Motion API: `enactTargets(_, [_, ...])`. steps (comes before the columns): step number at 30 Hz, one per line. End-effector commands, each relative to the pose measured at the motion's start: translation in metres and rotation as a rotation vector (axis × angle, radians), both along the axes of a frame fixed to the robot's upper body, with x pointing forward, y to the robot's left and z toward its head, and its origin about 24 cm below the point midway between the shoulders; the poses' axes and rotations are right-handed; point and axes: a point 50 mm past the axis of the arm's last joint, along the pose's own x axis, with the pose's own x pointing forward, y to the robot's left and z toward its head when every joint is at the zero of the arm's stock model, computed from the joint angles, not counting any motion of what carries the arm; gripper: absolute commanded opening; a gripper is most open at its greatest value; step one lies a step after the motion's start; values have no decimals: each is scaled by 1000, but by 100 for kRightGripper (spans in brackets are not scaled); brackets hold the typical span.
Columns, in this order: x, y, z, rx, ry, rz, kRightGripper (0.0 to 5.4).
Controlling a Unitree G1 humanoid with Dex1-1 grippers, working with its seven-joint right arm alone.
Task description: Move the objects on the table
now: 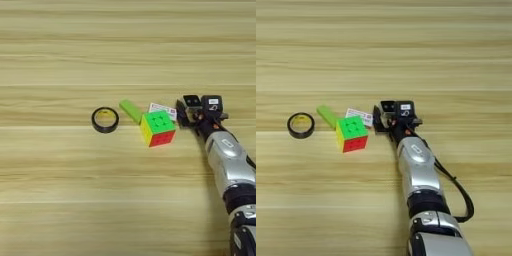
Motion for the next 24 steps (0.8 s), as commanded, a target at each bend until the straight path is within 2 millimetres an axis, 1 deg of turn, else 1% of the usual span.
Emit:
enactTargets(1, [19,-3,33,-26,-116,9,371])
enactTargets(2, [19,-3,33,-26,-116,9,367])
enactTargets(4, [19,-3,32,-21,-113,8,335])
enactTargets(7, [18,-4,32,-16,-109,4,310])
enactTargets(11, [11,-3,31,-19,-116,6,256])
enactTargets(15, [-1,0,30,-22,-121,12,248])
enactTargets(24, [-36,14,23,-30,-81,46,248])
